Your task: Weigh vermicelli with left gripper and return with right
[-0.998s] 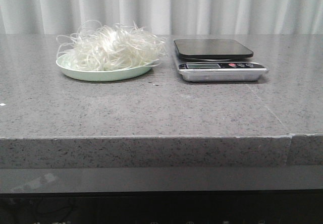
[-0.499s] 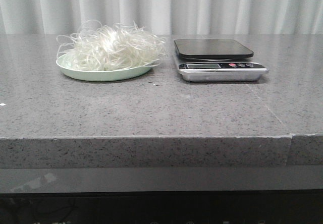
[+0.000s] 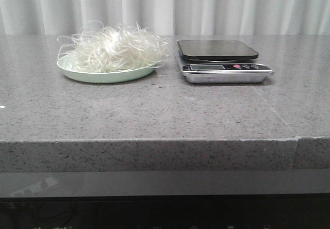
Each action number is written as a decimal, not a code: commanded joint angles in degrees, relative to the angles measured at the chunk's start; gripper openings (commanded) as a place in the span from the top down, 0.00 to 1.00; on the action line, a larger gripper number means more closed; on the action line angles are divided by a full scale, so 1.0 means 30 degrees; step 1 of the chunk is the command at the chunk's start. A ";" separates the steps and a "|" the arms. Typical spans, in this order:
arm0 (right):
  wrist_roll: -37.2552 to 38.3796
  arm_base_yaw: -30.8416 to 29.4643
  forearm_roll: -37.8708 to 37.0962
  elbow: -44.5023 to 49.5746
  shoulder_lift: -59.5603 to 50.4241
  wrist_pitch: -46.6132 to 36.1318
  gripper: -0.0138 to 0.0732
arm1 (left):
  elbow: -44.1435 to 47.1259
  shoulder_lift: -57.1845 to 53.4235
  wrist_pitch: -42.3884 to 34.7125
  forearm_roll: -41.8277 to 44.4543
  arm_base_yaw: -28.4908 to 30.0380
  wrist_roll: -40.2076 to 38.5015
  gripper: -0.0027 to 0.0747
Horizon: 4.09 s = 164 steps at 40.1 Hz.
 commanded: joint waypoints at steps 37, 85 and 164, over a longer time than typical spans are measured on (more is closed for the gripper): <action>-0.0190 -0.0100 -0.0163 -0.0645 0.0086 -0.1106 0.16 | -1.0636 1.6219 -0.2968 -0.0849 -0.7770 0.0392 0.26; -0.0190 -0.0100 -0.0163 -0.0645 0.0086 -0.1106 0.16 | -1.3376 1.9215 -0.2974 -0.0417 -0.7374 0.0392 0.77; -0.0190 -0.0100 -0.0163 -0.0645 0.0086 -0.1123 0.16 | -2.7484 2.2477 0.4957 0.0150 -1.1432 0.0902 0.44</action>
